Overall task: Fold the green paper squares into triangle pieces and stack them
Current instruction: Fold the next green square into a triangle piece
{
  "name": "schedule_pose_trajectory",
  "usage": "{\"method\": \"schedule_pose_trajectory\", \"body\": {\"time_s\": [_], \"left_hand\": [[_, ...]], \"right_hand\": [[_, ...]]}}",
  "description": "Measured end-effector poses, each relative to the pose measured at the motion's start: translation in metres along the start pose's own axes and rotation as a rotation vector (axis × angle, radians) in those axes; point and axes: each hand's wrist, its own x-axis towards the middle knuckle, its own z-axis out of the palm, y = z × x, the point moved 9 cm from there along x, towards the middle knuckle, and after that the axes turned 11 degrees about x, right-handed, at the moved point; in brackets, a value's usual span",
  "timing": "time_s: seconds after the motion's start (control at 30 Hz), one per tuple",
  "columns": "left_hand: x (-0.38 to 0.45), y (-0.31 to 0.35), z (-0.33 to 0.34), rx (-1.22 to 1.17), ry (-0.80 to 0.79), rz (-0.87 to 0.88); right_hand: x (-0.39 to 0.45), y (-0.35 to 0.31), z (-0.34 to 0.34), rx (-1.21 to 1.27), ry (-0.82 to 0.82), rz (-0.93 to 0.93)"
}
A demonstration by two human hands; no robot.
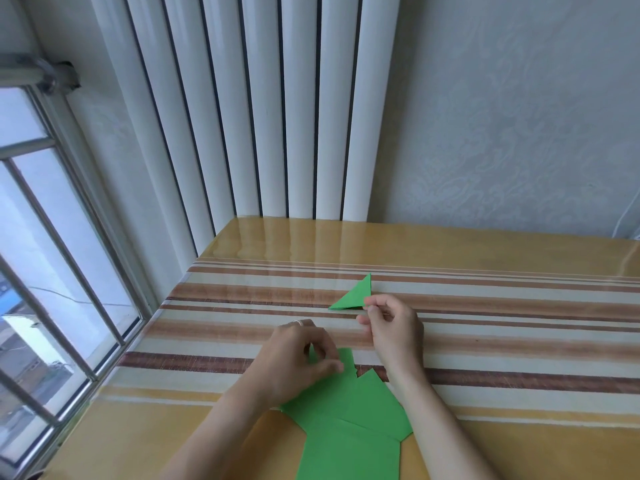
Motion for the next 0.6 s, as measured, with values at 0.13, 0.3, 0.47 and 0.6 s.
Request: {"method": "schedule_pose_trajectory", "body": {"time_s": [0.13, 0.3, 0.47, 0.6], "left_hand": [[-0.003, 0.011, 0.009, -0.002, -0.098, 0.112], [-0.011, 0.023, 0.026, 0.08, -0.249, 0.184], [-0.012, 0.022, 0.03, 0.098, -0.279, 0.195], [-0.01, 0.018, 0.029, 0.082, -0.267, 0.204]], "right_hand": [[-0.001, -0.006, 0.017, -0.176, -0.158, -0.056], [0.0, -0.01, 0.026, -0.319, -0.241, -0.131], [-0.001, -0.009, 0.025, -0.307, -0.267, -0.111], [-0.002, -0.009, 0.017, -0.189, -0.231, -0.067]]}}
